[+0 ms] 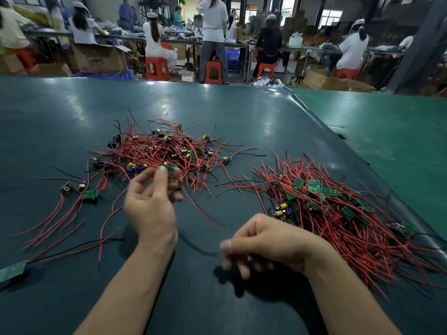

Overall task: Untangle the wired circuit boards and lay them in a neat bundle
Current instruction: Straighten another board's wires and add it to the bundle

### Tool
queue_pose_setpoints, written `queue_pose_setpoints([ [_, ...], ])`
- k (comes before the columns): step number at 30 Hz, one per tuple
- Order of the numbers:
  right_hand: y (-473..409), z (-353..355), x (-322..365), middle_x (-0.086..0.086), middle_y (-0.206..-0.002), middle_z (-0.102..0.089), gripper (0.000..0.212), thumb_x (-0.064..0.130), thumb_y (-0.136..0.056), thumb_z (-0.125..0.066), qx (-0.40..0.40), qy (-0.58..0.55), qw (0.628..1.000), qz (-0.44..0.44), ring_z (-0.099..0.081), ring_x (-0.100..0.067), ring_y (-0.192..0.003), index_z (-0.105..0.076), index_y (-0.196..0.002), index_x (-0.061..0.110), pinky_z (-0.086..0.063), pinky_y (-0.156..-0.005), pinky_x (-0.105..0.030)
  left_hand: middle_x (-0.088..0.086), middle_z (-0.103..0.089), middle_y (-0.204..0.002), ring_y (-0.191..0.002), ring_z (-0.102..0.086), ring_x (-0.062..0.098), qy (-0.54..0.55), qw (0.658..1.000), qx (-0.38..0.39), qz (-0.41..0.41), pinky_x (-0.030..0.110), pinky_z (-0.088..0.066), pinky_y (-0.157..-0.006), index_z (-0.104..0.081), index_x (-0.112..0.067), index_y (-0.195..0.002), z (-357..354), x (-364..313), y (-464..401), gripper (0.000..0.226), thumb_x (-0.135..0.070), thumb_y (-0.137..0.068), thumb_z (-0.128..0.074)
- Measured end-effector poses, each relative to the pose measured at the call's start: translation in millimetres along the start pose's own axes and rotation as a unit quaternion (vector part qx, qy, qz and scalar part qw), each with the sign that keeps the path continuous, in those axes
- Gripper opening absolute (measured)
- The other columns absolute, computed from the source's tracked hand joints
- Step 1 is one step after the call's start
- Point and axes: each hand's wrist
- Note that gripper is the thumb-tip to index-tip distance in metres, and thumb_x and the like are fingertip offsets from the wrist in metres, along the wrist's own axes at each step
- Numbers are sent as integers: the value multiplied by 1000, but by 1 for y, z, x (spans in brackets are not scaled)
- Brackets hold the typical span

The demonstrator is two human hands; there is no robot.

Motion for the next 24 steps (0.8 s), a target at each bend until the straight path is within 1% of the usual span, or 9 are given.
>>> queue_pose_setpoints([
  [4, 0, -5, 3, 4, -56, -65, 39, 49, -90, -62, 86, 37, 995, -35, -44, -3, -38, -76, -80, 14, -30, -37, -13, 7, -72, -76, -55, -58, 9, 0, 1000, -30, -1, 20, -44, -44, -55, -15, -95, 3, -11, -8, 7, -11, -95, -61],
  [9, -7, -9, 2, 3, -53, -60, 38, 47, -93, -60, 9, 41, 999, -25, -43, -7, -35, -76, -80, 15, -30, -34, -16, 11, -74, -76, -48, -54, 9, -66, 980, 166, 87, 19, -45, -44, -57, -8, -100, -37, -16, 28, 10, -11, -93, -63],
  [12, -6, -8, 0, 1, -49, -54, 39, 47, -93, -59, -14, 5, 1000, -7, -38, -8, -33, -77, -78, 16, -29, -35, -16, 11, -74, -76, -43, -52, 8, -70, 958, 236, 147, 18, -44, -42, -58, -4, -105, -90, -20, 41, 17, -14, -92, -64],
  [15, -5, -10, 0, 6, -40, -49, 48, 36, -93, -52, -40, -2, 999, -26, -33, -5, -29, -69, -49, 26, -25, -34, -13, 19, -73, -85, -47, -58, 14, -129, 908, 339, 210, 20, -47, -44, -61, 3, -110, -131, -14, 60, 30, -20, -92, -66],
  [17, -4, -11, -2, 7, -35, -47, 57, 19, -93, -43, -65, 26, 995, -65, -33, -5, -27, -60, -39, 19, -25, -36, -10, 15, -74, -86, -63, -68, 23, -318, 841, 417, 132, 28, -54, -59, -71, -4, -98, -136, 2, 70, 30, -32, -89, -69],
  [18, -5, -11, -4, 7, -36, -47, 58, 12, -93, -39, -75, 21, 994, -71, -33, -6, -27, -57, -38, 17, -26, -37, -11, 11, -75, -83, -71, -70, 23, -393, 815, 420, 71, 31, -57, -68, -75, -9, -90, -132, 9, 71, 27, -35, -88, -69],
  [20, -6, -11, -5, 5, -39, -49, 58, 7, -95, -38, -75, -20, 996, -52, -32, -7, -29, -62, -43, 19, -26, -36, -12, 4, -75, -76, -72, -69, 19, -427, 820, 381, 7, 33, -57, -76, -76, -11, -79, -118, 14, 63, 25, -32, -89, -66],
  [22, -7, -9, -3, 2, -43, -49, 42, 17, -99, -47, -54, -54, 997, -28, -31, -7, -29, -74, -66, 19, -25, -34, -13, -1, -74, -75, -71, -67, 12, -435, 835, 335, -36, 31, -55, -78, -75, -12, -78, -98, 12, 46, 22, -28, -88, -66],
  [24, -9, -8, -3, 1, -45, -49, 35, 38, -97, -56, -38, -35, 998, -22, -32, -7, -30, -75, -86, 11, -25, -33, -14, -1, -74, -84, -81, -67, 15, -506, 799, 310, -96, 33, -53, -82, -74, -15, -86, -71, 10, 23, 16, -28, -88, -65],
])
Point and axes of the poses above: each hand's wrist, its own y-axis away from the middle knuckle, its own z-axis out of the back of the hand, x = y × z
